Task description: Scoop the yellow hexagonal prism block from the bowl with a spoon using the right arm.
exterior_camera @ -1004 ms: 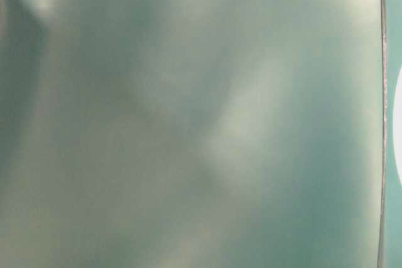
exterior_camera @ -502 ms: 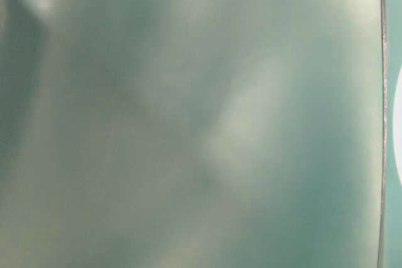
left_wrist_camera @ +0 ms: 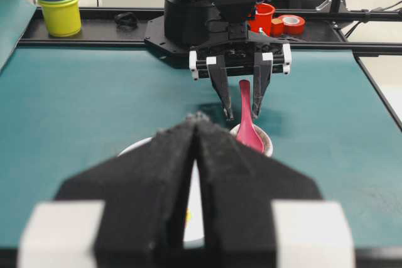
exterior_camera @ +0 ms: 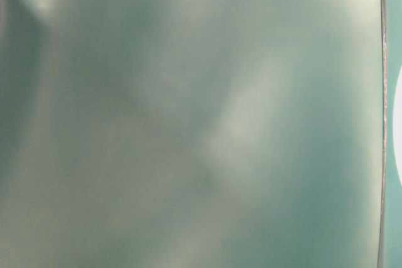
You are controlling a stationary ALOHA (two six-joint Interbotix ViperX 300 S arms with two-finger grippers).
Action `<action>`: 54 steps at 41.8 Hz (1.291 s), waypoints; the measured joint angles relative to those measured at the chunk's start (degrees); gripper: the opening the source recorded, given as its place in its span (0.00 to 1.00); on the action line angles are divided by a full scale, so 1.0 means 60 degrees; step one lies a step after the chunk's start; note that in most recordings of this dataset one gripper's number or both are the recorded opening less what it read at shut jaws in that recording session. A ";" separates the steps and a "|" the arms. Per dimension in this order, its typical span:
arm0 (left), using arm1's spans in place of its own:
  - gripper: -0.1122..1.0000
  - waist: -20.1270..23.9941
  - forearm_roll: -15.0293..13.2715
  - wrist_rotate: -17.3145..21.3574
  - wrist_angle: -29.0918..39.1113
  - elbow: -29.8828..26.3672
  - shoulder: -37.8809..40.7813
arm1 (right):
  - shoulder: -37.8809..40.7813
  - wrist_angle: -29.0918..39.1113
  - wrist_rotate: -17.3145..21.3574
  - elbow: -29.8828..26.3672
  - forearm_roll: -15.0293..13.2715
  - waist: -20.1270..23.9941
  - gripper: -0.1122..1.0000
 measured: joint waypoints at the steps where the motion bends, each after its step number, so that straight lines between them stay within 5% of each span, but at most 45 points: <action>1: 0.11 0.0000 -0.0015 0.0000 0.0000 0.0000 0.0000 | 0.0000 0.0000 -0.0015 -0.0015 0.0000 0.0000 0.57; 29: 0.11 0.0000 -0.0015 0.0000 0.0000 0.0000 0.0000 | 0.0000 -0.0044 -0.0146 -0.0059 0.0000 0.0000 0.56; 34: 0.11 0.0015 -0.0015 0.0000 0.0000 0.0000 0.0000 | 0.0000 -0.0044 -0.0205 -0.0044 -0.0015 0.0000 0.50; 39: 0.11 0.0015 -0.0015 0.0000 0.0000 0.0000 0.0000 | 0.0000 -0.0044 -0.0220 -0.0059 -0.0088 0.0000 0.30; 54: 0.11 0.0015 -0.0015 0.0000 -0.0015 0.0000 0.0000 | -0.0073 -0.0073 -0.0220 -0.0132 -0.0132 -0.0015 0.30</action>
